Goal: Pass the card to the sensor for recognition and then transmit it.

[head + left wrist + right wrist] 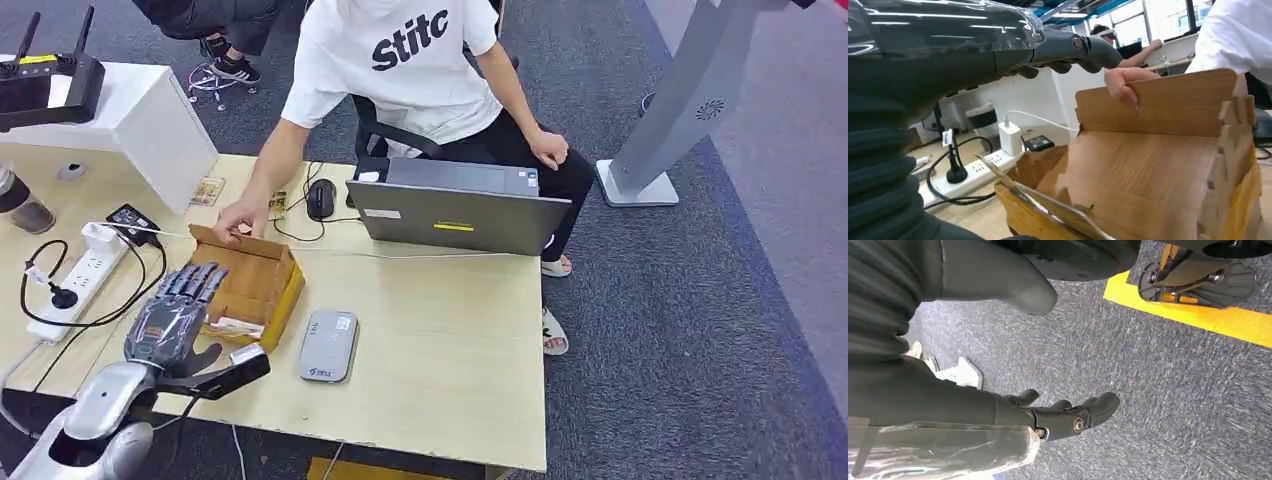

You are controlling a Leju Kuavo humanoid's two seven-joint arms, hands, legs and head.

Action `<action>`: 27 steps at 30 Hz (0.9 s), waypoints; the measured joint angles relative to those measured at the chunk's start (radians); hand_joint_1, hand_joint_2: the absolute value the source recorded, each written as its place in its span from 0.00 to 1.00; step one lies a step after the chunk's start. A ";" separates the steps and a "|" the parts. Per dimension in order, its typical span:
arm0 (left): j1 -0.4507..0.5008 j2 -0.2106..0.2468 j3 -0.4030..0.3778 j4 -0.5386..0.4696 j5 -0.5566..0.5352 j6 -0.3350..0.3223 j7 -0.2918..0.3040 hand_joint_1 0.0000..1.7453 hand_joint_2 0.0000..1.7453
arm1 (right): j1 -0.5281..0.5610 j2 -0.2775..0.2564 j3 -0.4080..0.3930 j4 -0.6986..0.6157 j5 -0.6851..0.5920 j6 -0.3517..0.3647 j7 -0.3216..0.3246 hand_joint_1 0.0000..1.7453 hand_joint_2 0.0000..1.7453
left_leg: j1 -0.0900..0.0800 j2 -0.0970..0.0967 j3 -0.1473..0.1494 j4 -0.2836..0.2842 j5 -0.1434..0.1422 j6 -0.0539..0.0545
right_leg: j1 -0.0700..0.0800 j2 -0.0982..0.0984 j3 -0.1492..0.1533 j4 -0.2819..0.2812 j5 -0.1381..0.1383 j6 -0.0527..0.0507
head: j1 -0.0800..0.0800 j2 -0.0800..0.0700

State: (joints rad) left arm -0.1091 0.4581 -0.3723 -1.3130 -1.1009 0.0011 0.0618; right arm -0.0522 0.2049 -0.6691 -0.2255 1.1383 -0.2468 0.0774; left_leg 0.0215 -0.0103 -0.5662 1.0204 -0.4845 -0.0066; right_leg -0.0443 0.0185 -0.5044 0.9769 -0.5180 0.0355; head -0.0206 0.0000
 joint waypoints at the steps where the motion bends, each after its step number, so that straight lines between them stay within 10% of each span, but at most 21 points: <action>1: -0.001 -0.002 0.000 0.003 0.000 0.000 0.000 0.00 1.00 | 0.000 0.000 0.000 0.000 0.000 0.000 0.000 0.00 1.00 | 0.000 0.000 0.000 0.000 0.000 0.000 | 0.000 0.000 0.000 0.000 0.000 0.000 | 0.000 0.000; 13: -0.031 -0.040 -0.002 0.088 -0.006 0.008 -0.025 0.05 1.00 | -0.001 0.000 0.000 0.000 0.014 0.007 0.003 0.00 1.00 | 0.000 0.000 0.000 0.000 0.000 0.000 | 0.000 0.000 0.000 0.000 0.000 0.000 | 0.000 0.000; 17: -0.033 -0.047 -0.002 0.100 0.010 0.007 -0.039 0.28 1.00 | -0.001 0.000 0.000 0.000 0.016 0.007 0.003 0.00 1.00 | 0.000 0.000 0.000 0.000 0.000 0.000 | 0.000 0.000 0.000 0.000 0.000 0.000 | 0.000 0.000; 22: -0.033 -0.048 -0.002 0.106 0.019 0.005 -0.044 0.82 1.00 | -0.001 0.000 0.000 0.000 0.023 0.008 0.003 0.00 1.00 | 0.000 0.000 0.000 0.000 0.000 0.000 | 0.000 0.000 0.000 0.000 0.000 0.000 | 0.000 0.000; 27: -0.033 -0.048 -0.002 0.113 0.032 0.004 -0.055 0.85 1.00 | -0.001 0.000 0.000 0.000 0.027 0.008 0.003 0.00 1.00 | 0.000 0.000 0.000 0.000 0.000 0.000 | 0.000 0.000 0.000 0.000 0.000 0.000 | 0.000 0.000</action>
State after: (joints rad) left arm -0.1423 0.4101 -0.3742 -1.2005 -1.0693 0.0050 0.0069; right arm -0.0532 0.2049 -0.6691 -0.2255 1.1658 -0.2392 0.0801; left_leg 0.0215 -0.0104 -0.5663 1.0205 -0.4844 -0.0066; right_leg -0.0443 0.0186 -0.5043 0.9769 -0.5179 0.0354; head -0.0206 0.0000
